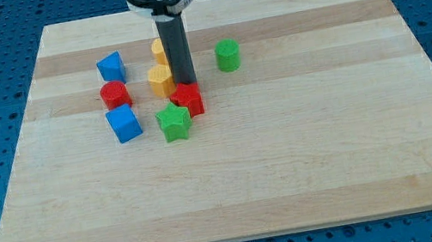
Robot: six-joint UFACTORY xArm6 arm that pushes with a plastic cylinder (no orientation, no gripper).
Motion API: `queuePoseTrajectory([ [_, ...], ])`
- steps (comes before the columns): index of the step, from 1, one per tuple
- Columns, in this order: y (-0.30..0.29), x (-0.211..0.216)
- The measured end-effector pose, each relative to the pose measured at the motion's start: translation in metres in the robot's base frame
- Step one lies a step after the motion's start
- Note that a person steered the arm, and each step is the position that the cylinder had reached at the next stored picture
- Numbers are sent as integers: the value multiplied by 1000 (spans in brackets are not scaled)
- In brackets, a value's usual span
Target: Push the red star towards the bottom center
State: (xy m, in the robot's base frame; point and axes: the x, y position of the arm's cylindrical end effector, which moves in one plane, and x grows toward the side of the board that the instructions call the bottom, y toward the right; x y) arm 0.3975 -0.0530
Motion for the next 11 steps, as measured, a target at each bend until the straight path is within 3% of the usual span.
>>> queuePoseTrajectory([
  [2,-6,34],
  [3,-12,28],
  [4,-55,23],
  [7,-21,57],
  [10,103,81],
  [11,104,91],
])
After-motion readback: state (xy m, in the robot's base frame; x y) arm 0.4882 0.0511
